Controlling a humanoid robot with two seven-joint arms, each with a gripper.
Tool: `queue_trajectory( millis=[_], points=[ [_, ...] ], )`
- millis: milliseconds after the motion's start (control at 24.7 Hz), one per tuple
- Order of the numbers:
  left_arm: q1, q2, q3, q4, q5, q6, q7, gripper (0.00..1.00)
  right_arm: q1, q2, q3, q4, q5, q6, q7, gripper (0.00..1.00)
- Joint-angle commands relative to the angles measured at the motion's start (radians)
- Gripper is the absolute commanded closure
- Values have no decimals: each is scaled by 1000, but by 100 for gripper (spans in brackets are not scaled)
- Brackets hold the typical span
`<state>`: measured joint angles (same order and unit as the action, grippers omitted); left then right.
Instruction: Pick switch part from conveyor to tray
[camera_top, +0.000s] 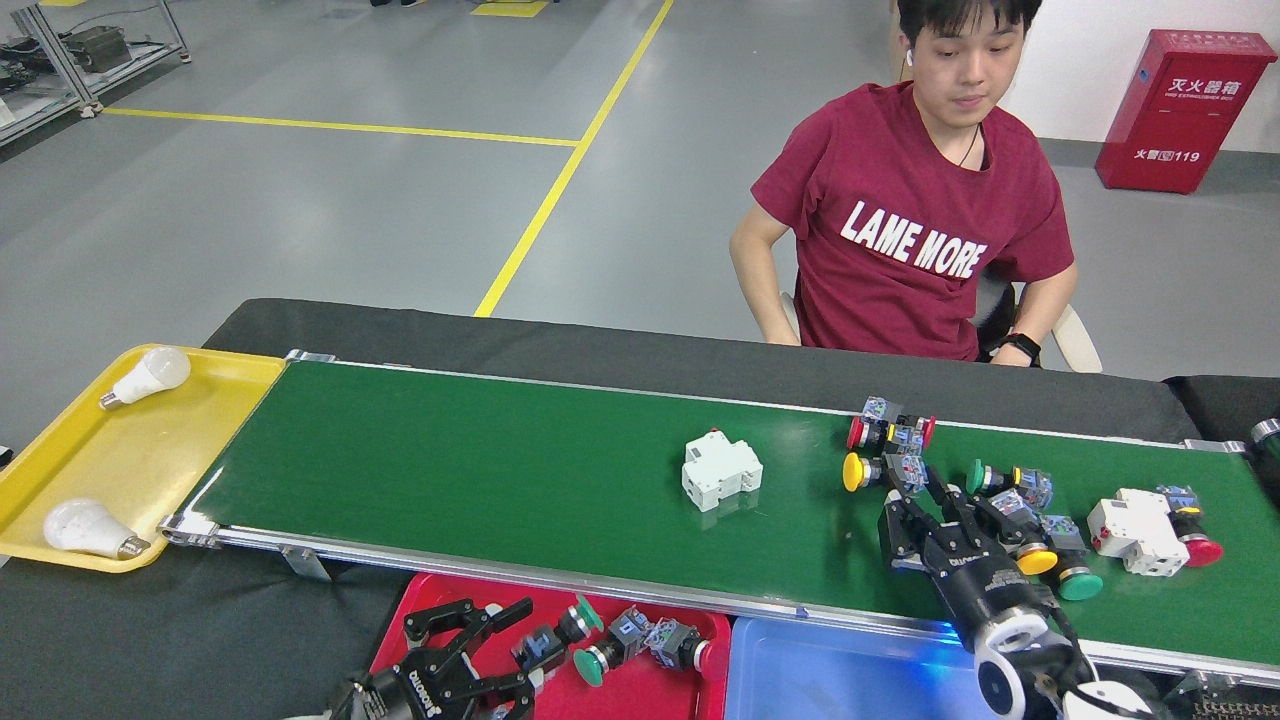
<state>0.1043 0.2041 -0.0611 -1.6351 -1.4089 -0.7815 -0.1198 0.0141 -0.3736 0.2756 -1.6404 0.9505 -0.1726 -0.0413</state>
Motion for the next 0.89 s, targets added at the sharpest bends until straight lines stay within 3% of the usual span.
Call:
queue_trajectory(
  millis=[0,81,121,243,283,324,364,404,445,607,849],
  points=[
    [5,-38,53,-11,5,-4,11,0,53,-21,-9,-84,-6,-174,-11,98],
    [12,-150,158,-17,5,28,11,0,112,-27,-7,-130,-6,-274,-9,98],
    [15,-190,202,-20,2,93,11,0,116,-27,-7,-130,-6,-301,-9,98],
    [9,-229,293,-19,-1,269,14,0,104,-13,4,-130,-1,-350,-6,98],
    [0,-226,293,-15,-4,310,14,0,81,7,43,-130,10,-349,3,86],
    [-5,-224,290,-17,-5,315,14,0,49,33,91,-128,30,-329,46,46],
    [-6,-219,288,-19,-7,314,15,0,27,47,114,-128,44,-298,89,14],
    [-9,-212,287,-19,-10,314,14,0,0,71,140,-125,45,-234,173,3],
    [-14,-203,282,-17,-21,314,14,0,-16,91,148,-114,44,-215,213,2],
    [-55,-178,196,-14,-58,294,14,0,-46,74,131,-87,25,-215,219,2],
    [-209,-95,1,90,-58,272,9,0,-52,71,11,-75,2,-215,215,2]
  ],
)
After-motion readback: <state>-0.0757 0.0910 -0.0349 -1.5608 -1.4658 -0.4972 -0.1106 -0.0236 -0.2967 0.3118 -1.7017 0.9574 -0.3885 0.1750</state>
